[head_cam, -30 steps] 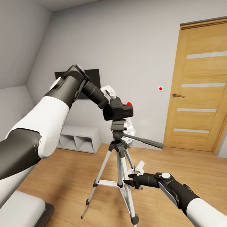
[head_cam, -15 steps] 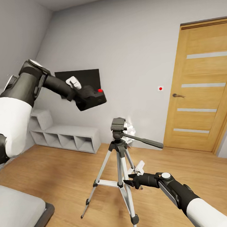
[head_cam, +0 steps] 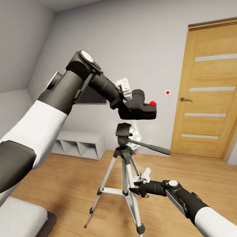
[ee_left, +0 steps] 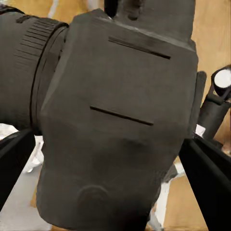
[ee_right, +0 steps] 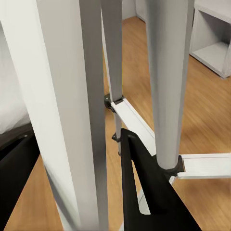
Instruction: Attach the digital camera to the camera tripod in the bedroom.
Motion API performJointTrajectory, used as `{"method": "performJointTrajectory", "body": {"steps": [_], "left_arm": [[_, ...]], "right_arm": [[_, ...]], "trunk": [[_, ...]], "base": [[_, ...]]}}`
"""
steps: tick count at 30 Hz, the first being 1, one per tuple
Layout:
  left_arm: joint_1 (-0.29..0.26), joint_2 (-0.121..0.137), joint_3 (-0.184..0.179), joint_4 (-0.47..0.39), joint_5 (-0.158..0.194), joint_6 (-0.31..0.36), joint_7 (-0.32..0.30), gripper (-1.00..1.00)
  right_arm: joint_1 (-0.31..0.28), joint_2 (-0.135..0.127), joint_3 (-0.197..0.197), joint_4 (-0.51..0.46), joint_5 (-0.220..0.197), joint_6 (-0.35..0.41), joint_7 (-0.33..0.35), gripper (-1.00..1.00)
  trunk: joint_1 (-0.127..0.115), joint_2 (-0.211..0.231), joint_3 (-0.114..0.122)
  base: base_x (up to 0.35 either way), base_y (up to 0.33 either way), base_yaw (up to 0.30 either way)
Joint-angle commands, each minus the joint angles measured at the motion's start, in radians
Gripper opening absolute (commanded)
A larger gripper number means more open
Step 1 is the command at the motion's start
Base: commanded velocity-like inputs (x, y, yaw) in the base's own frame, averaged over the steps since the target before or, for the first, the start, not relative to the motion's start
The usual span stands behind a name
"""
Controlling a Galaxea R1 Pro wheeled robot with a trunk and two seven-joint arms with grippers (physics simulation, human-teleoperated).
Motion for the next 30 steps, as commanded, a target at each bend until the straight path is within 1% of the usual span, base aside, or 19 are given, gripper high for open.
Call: {"method": "performJointTrajectory", "body": {"steps": [1,2,4,6,7,11,14,16,21,27,30], "left_arm": [[0.007,-0.001,-0.038,-0.018,-0.004,0.023,-0.009,-1.0],[0.011,0.003,-0.07,-0.028,0.002,0.045,-0.009,-1.0],[0.016,0.014,-0.107,-0.039,0.03,0.102,-0.009,-1.0],[0.017,0.018,-0.118,-0.042,0.051,0.123,-0.009,-1.0],[0.018,0.021,-0.125,-0.044,0.069,0.136,-0.009,-1.0],[0.019,0.029,-0.134,-0.045,0.091,0.153,-0.009,-1.0],[0.019,0.04,-0.137,-0.045,0.098,0.159,-0.009,-1.0],[0.019,0.064,-0.139,-0.045,0.103,0.163,-0.009,-1.0],[0.019,0.081,-0.14,-0.046,0.104,0.163,-0.009,-1.0],[0.019,0.117,-0.141,-0.049,0.104,0.164,-0.009,-1.0],[0.019,0.123,-0.144,-0.05,0.104,0.164,-0.009,-1.0]], "right_arm": [[-0.001,-0.001,0.004,-0.001,-0.016,0.003,0.0,-1.0],[-0.001,-0.001,0.004,-0.001,-0.016,0.003,0.0,-1.0],[-0.001,-0.001,0.004,-0.001,-0.016,0.003,0.0,-1.0],[-0.001,-0.001,0.004,-0.001,-0.016,0.003,0.0,-1.0],[-0.001,-0.001,0.004,-0.001,-0.016,0.003,0.0,-1.0],[-0.001,-0.001,0.004,-0.001,-0.016,0.003,0.0,-1.0],[-0.001,-0.001,0.004,-0.001,-0.016,0.004,0.0,-1.0],[-0.001,-0.001,0.004,-0.001,-0.016,0.006,0.0,-1.0],[-0.001,-0.001,0.004,-0.001,-0.016,0.003,0.0,-1.0],[-0.001,-0.001,0.004,-0.001,-0.016,0.003,0.0,-1.0],[-0.001,-0.001,0.004,-0.001,-0.016,0.003,0.0,-1.0]], "trunk": [[0.0,-0.001,0.0],[0.0,-0.001,0.0],[0.0,-0.001,0.0],[0.0,-0.001,0.0],[0.0,-0.001,0.0],[0.0,-0.001,0.0],[0.0,-0.001,0.0],[0.0,-0.001,0.0],[0.0,-0.001,0.0],[0.0,-0.001,0.0],[0.0,-0.001,0.0]], "base": [[0.0,0.0,0.0],[0.0,0.0,0.0],[0.0,0.0,0.0],[0.0,0.0,0.0],[0.0,0.0,0.0],[0.0,0.0,0.0],[0.0,0.0,0.0],[0.0,0.0,0.0],[0.0,0.0,0.0],[0.0,0.0,0.0],[0.0,0.0,0.0]]}}
